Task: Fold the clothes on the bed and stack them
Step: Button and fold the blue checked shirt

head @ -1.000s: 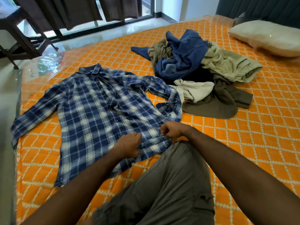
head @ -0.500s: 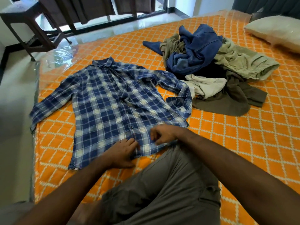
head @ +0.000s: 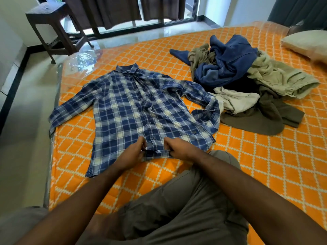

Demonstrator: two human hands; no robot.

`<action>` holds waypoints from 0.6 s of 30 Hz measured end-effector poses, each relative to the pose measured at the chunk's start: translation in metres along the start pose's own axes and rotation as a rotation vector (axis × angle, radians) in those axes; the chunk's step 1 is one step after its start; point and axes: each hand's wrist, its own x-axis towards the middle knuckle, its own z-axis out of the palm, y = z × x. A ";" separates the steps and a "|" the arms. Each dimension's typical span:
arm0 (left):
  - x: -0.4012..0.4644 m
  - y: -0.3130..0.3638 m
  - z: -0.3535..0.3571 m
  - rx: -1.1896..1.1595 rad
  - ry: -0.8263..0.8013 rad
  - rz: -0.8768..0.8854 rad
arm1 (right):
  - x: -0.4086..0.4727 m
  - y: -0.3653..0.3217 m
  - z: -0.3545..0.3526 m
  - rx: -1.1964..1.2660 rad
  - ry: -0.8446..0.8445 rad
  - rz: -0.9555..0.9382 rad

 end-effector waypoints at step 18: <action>0.010 -0.001 0.017 0.152 0.096 0.006 | 0.014 0.005 0.000 0.092 -0.071 0.043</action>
